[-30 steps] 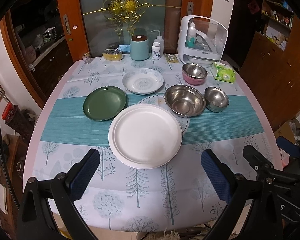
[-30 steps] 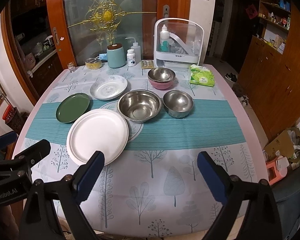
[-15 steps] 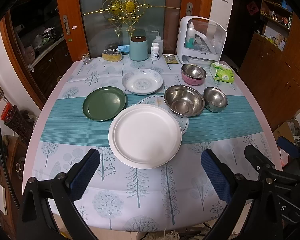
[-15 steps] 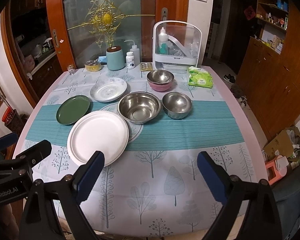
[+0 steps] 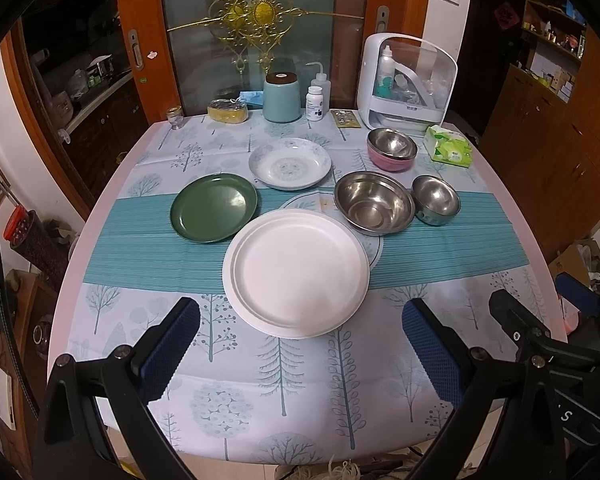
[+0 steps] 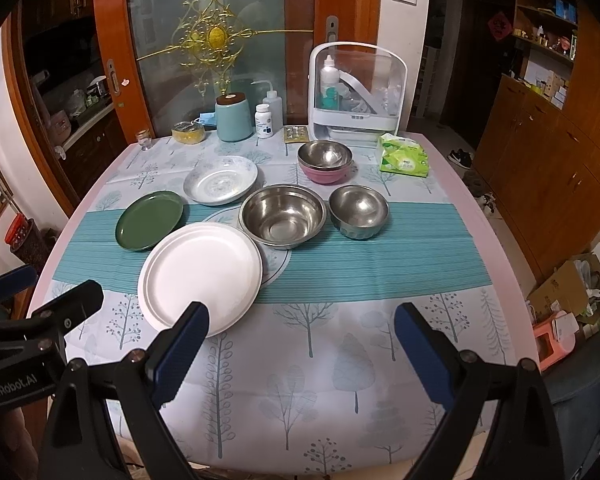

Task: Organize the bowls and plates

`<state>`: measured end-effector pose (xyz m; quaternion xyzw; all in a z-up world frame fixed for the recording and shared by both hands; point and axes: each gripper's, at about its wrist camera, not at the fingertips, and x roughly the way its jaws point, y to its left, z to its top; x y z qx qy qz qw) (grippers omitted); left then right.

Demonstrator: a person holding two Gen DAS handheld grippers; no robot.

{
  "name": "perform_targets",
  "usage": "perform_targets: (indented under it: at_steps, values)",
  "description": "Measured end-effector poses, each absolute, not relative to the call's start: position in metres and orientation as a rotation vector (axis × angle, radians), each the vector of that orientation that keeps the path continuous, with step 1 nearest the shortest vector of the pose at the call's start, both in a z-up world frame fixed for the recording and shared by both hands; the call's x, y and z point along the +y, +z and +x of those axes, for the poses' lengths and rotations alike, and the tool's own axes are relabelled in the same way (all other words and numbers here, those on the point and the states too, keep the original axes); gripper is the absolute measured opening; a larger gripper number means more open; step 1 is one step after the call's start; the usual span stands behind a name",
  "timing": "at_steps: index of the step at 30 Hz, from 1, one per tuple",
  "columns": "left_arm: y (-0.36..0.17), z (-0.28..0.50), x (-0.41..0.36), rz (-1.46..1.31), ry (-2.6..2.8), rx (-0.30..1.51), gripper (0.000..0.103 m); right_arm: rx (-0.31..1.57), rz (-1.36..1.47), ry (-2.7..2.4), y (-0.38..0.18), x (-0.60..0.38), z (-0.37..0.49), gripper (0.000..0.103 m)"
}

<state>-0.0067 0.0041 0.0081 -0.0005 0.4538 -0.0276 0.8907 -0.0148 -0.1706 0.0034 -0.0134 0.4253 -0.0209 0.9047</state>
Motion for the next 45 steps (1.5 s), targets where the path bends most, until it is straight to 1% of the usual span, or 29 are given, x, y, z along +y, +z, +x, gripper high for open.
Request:
perform_targets:
  at_steps: [26,36,45]
  values:
    - [0.012,0.008,0.022,0.000,-0.023,0.915,0.101,0.857,-0.028,-0.041,0.004,-0.162,0.001,0.094]
    - [0.013,0.028,0.036,-0.008,-0.003,0.920,0.101,0.847,-0.034,-0.023,0.004,-0.157,0.014,0.094]
    - [0.000,0.051,0.054,-0.018,0.034,0.947,0.101,0.869,-0.023,-0.017,-0.006,-0.152,0.034,0.094]
